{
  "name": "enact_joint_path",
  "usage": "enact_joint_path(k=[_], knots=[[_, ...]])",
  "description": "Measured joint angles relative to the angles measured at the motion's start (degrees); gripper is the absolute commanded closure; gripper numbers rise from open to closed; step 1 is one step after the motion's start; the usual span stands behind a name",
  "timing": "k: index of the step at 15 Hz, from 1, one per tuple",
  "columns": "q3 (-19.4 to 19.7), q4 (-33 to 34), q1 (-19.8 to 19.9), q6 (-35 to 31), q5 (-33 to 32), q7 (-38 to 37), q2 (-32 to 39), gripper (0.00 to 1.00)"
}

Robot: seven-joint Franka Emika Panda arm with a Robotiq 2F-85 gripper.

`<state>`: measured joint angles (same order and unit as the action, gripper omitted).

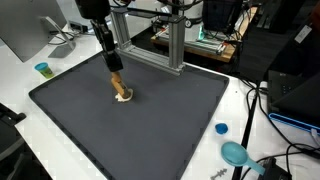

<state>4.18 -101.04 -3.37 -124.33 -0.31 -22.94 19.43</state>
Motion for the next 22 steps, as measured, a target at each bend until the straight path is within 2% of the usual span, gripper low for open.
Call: enact_joint_path(k=[5,10,13,15,19,22], knots=[[-0.4,-0.6,0.3,-0.9,1.0,-0.2,4.3,0.79],[-0.5,1.1,1.5,4.8,4.2,1.5,5.4,0.79],[-1.2,0.8,3.0,6.0,6.0,8.2,4.3,0.79],[-1.6,0.8,3.2,7.5,5.6,13.8,1.0,0.79],[-3.8,3.9,2.2,17.0,3.5,21.2,-6.2,0.79],[-6.1,6.4,-0.1,21.4,-0.2,23.7,-6.2,0.79]])
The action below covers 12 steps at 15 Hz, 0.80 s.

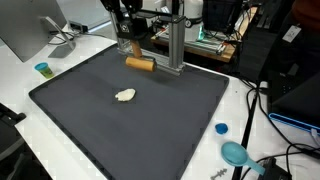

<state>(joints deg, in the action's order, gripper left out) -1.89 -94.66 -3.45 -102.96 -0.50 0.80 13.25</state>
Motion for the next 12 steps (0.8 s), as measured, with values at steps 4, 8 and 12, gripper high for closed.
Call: enact_joint_path(k=[4,8,12], knots=[[-1.4,2.1,-2.9,-0.3,-6.9,1.3,5.3,0.54],[-1.4,2.1,-2.6,-0.4,-6.9,1.1,5.5,0.79],[-1.6,0.9,-2.4,-2.7,-6.4,4.9,5.1,0.79]])
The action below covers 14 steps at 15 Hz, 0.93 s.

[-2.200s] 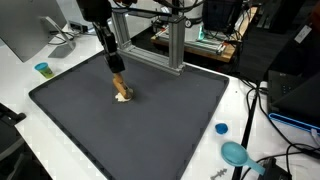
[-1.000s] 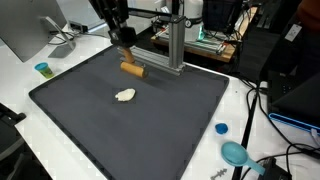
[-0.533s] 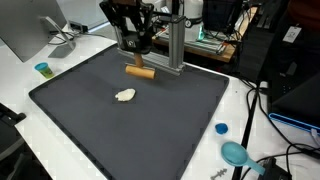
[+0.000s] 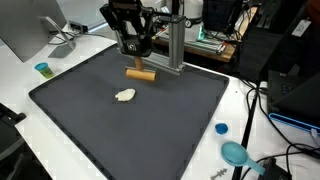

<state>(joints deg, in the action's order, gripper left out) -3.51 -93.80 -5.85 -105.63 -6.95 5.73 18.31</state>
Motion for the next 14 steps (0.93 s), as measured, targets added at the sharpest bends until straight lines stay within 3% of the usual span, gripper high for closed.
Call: enact_joint_path(k=[4,10,11,14], knots=[[-0.6,-5.5,1.1,-6.5,0.1,11.9,-2.8,0.79],[-0.3,-6.2,6.2,-7.0,-0.1,35.2,-4.0,0.79],[-0.3,-5.8,7.2,-6.9,1.0,37.8,-3.7,0.54],[-0.2,-5.8,7.6,-6.9,1.2,38.2,-3.1,0.54]])
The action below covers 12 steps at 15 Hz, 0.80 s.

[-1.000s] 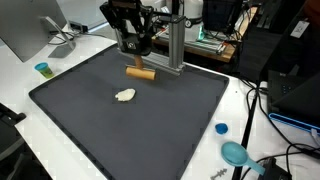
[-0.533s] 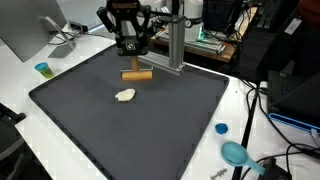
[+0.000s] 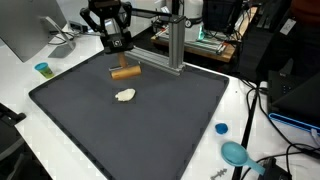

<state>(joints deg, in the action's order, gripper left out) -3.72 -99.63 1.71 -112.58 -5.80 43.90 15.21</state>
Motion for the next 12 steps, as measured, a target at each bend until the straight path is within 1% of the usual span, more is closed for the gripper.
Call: enact_joint_path(k=[3,4,6,7,10,12], knots=[[0.0,0.0,-0.5,0.0,0.0,-0.3,0.1,0.54],[0.0,0.0,-0.5,0.0,0.0,-0.3,0.1,0.79],[-0.1,-0.1,-0.5,-0.3,0.0,-0.4,0.1,0.79],[-0.1,-0.4,-0.5,-1.4,0.0,-0.4,0.2,0.79],[-0.9,-2.5,-0.7,-8.8,0.2,0.0,0.2,0.79],[-1.3,-3.9,-0.7,-11.7,0.5,1.0,0.2,0.79]])
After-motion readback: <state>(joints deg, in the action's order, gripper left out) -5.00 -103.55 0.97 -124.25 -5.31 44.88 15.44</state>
